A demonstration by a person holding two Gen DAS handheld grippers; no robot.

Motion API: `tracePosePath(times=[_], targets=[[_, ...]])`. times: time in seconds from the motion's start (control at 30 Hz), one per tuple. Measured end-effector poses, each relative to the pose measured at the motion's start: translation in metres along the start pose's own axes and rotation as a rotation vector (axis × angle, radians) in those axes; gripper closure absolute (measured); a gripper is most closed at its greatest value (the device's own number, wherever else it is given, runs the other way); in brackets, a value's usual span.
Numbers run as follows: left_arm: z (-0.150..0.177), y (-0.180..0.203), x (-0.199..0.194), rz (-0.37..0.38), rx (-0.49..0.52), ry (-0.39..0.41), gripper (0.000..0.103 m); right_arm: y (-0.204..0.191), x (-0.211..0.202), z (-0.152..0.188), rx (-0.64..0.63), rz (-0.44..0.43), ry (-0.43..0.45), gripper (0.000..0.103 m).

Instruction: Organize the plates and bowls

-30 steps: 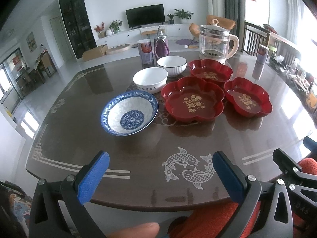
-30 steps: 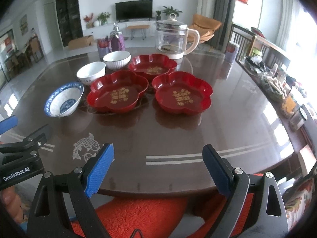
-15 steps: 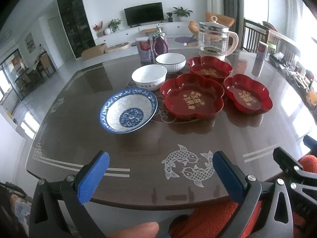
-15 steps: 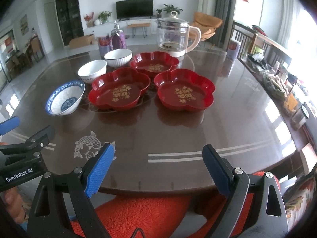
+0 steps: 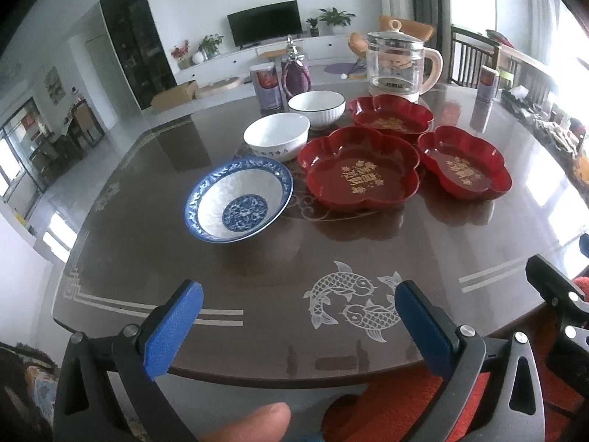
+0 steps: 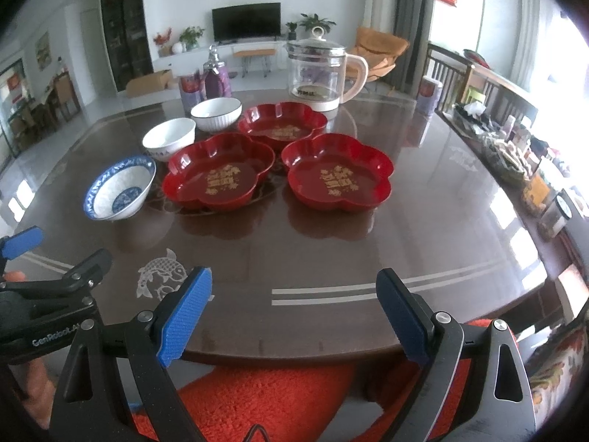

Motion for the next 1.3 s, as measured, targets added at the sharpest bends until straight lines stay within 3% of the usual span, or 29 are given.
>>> tracePosePath(times=[0.33, 0.47, 0.73, 0.87, 1.1, 1.3], targets=[[0.002, 0.008, -0.005, 0.044, 0.023, 0.010, 0.000, 0.003, -0.008, -0.001, 0.004, 0.009, 0.039, 0.010], [0.000, 0.002, -0.002, 0.096, -0.017, -0.015, 0.000, 0.002, -0.008, -0.001, 0.009, -0.012, 0.044, 0.010], [-0.001, -0.026, 0.021, 0.061, -0.129, -0.071, 0.000, 0.004, -0.003, 0.002, 0.040, -0.046, 0.023, 0.010], [0.003, -0.022, 0.029, 0.063, -0.101, -0.087, 0.000, 0.003, -0.002, 0.002, 0.036, -0.038, 0.021, 0.010], [0.005, -0.001, 0.030, 0.132, -0.022, -0.099, 0.000, -0.001, 0.000, 0.004, 0.019, -0.038, 0.008, 0.010], [0.008, 0.001, 0.033, 0.163, -0.020, -0.116, 0.000, 0.001, 0.001, 0.005, 0.029, -0.043, -0.001, 0.010]])
Point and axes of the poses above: each gripper's, at about its wrist camera, not at the fingertips, and x roughly the way its jaws point, y to its right, z to its underside, the point moved 8 cm from there along x, roughly the way its jaws point, and after that the axes turned 12 degrees about -y, right-handed, at the moved point
